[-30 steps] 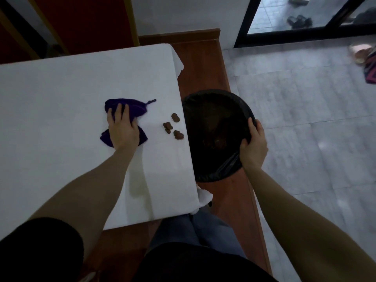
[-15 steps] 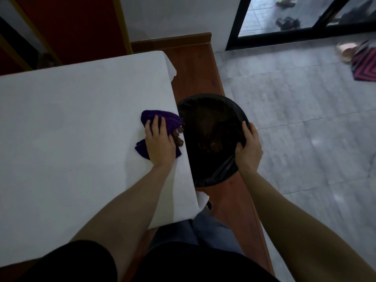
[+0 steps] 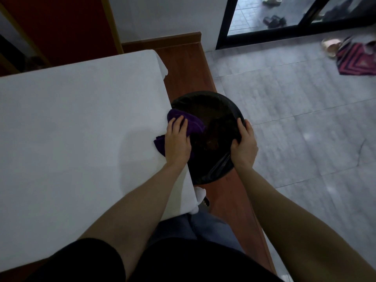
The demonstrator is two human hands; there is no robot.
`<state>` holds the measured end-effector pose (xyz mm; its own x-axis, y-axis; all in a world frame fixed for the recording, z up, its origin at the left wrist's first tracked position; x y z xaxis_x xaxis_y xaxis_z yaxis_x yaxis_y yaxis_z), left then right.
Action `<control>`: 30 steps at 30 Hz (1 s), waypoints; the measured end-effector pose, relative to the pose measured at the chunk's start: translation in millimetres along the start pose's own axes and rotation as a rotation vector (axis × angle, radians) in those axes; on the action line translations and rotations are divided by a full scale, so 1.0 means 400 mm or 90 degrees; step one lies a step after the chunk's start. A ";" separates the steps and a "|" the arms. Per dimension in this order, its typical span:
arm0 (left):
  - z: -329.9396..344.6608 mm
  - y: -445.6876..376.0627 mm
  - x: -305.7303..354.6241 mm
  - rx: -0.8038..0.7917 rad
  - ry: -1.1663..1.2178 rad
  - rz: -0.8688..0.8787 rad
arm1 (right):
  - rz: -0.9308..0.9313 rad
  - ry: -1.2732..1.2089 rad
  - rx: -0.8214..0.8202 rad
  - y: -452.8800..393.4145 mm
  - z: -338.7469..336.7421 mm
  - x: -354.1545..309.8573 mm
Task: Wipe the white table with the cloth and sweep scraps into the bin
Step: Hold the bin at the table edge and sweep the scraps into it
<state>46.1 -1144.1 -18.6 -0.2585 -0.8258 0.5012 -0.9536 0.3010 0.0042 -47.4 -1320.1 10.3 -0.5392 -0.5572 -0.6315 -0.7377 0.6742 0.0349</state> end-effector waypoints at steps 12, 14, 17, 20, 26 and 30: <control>-0.203 0.065 -0.202 0.202 0.048 -0.148 | -0.008 -0.023 0.002 0.022 -0.018 0.015; -0.216 0.091 -0.256 0.191 -0.004 -0.174 | -0.008 -0.030 0.003 0.025 -0.020 0.027; -0.216 0.129 -0.317 0.164 -0.073 -0.220 | -0.004 -0.034 0.012 0.029 -0.025 0.047; -0.187 0.149 -0.342 0.117 -0.130 -0.248 | 0.000 -0.029 0.026 0.031 -0.034 0.072; -0.183 0.128 -0.325 0.088 -0.157 -0.261 | 0.029 -0.022 0.046 0.028 -0.064 0.117; -0.171 0.070 -0.223 0.078 -0.174 -0.137 | 0.038 -0.027 0.066 0.014 -0.083 0.150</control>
<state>53.1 -1029.4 -4.0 -0.0661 -0.9660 0.2501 -0.9977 0.0612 -0.0276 -97.3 -1366.1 -1.6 -0.5608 -0.4952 -0.6635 -0.6583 0.7527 -0.0054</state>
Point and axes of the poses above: each hand's wrist, its own y-axis away from the middle knuckle, its own z-axis out of the palm, x = y × z, the point moved 3 cm from there along -y, towards the middle knuckle, and after that the axes turned 4 degrees about -z, right-handed, at the moved point
